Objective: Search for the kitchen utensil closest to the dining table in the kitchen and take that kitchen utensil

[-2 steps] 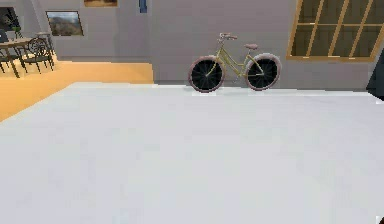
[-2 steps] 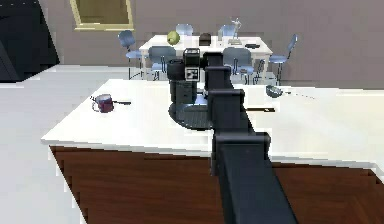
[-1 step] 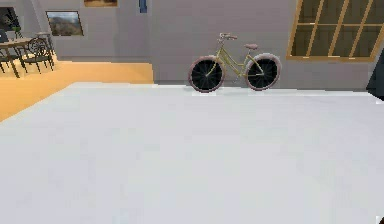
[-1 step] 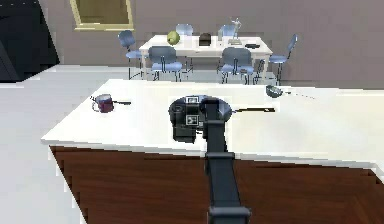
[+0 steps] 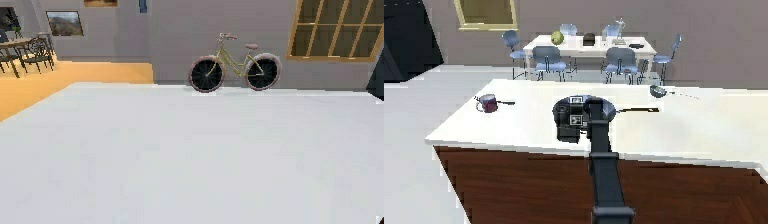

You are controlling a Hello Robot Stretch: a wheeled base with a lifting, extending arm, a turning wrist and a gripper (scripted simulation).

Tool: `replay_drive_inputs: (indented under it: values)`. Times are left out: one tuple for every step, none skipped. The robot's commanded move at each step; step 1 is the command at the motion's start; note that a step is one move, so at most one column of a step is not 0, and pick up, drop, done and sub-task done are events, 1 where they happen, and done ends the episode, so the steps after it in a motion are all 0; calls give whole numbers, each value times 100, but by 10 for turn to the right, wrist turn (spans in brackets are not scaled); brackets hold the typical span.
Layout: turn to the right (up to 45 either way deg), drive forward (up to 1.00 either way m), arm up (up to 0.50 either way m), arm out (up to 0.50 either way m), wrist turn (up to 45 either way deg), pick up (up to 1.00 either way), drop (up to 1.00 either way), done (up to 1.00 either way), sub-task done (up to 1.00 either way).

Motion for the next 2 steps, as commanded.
replay_drive_inputs:
  values:
    - [0, 0, 10, 0, 0, 0, 0, 0, 0]
    - [0, 0, 0, 0, 0, 0, 0, 100, 0]
